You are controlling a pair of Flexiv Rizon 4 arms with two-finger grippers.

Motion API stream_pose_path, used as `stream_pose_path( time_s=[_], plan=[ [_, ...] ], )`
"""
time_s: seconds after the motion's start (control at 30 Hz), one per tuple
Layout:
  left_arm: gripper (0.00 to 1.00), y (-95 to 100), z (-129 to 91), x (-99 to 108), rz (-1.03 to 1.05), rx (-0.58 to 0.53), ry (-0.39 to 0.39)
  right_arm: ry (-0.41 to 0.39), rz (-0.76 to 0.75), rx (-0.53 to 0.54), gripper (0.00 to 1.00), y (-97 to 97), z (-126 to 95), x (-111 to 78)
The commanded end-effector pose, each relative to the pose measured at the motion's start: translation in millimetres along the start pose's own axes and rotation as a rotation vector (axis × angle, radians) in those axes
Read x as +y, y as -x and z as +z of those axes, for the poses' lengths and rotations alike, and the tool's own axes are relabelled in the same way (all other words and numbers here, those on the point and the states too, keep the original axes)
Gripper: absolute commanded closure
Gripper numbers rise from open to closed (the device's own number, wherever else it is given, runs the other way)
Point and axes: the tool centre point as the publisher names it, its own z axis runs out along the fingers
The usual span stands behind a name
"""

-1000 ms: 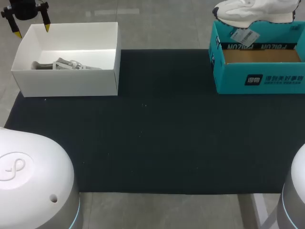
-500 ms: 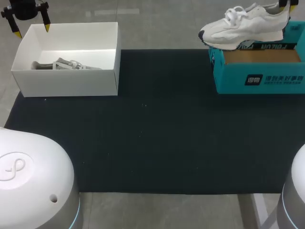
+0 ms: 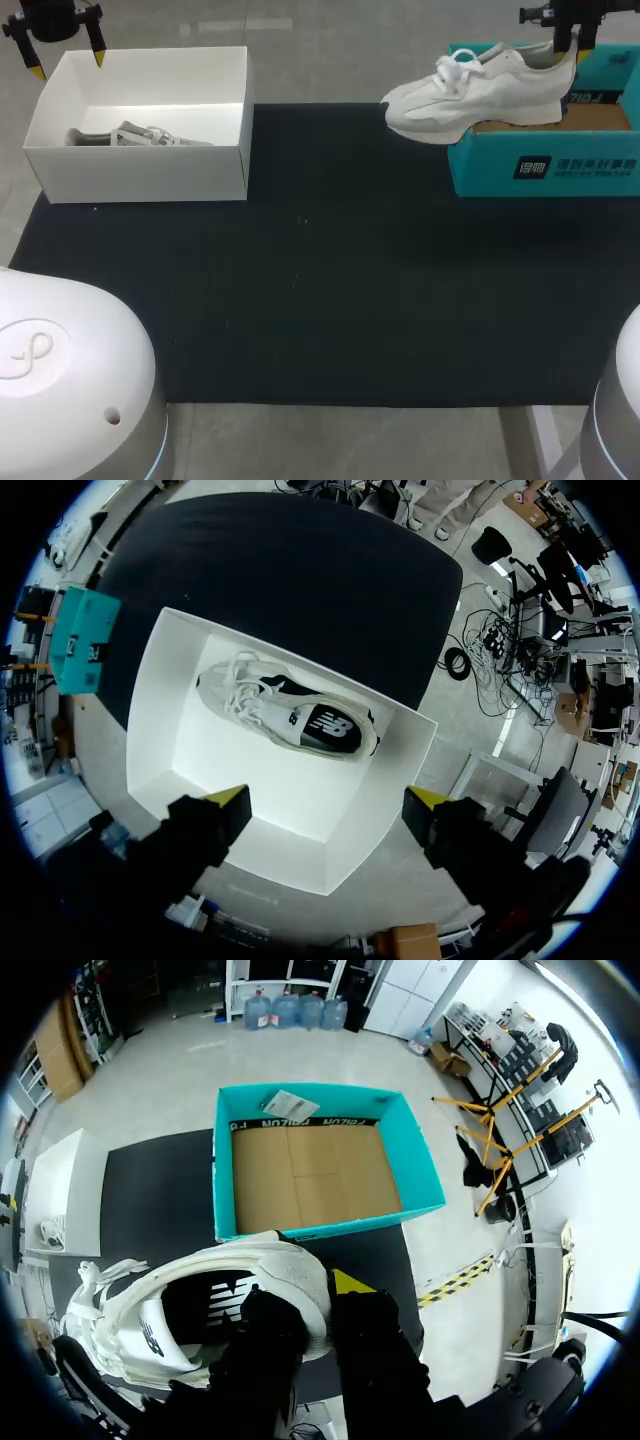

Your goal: Take the shoe out of the shoebox, open the shoe tongue, remove and reinsert the insole, then place the shoe into the shoebox

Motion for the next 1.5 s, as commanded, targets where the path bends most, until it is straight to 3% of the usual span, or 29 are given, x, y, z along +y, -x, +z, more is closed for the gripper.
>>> stream_pose_path(
  time_s=[0.03, 0.13, 0.17, 0.5, 1.33, 1.5],
  plan=[
    [0.0, -0.3, -0.2, 0.0, 0.001, 0.001, 0.001, 0.08, -0.004, -0.013, 1.0, -14.4, -6.7, -20.4],
    [0.0, -0.3, -0.2, 0.0, 0.001, 0.001, 0.001, 0.072, -0.011, -0.008, 1.0, -19.7, -8.3, -26.6],
    [0.0, -0.3, -0.2, 0.0, 0.001, 0.001, 0.001, 0.061, -0.012, -0.004, 1.0, -26.1, -9.8, -37.2],
    [0.0, -0.3, -0.2, 0.0, 0.001, 0.001, 0.001, -0.016, -0.025, 0.031, 1.0, -52.4, -15.7, -77.9],
    [0.0, -0.3, -0.2, 0.0, 0.001, 0.001, 0.001, -0.016, -0.025, 0.031, 1.0, -52.4, -15.7, -77.9],
    [0.0, -0.3, -0.2, 0.0, 0.001, 0.001, 0.001, -0.031, -0.026, 0.023, 1.0, -69.7, -18.2, -100.8]
  ],
)
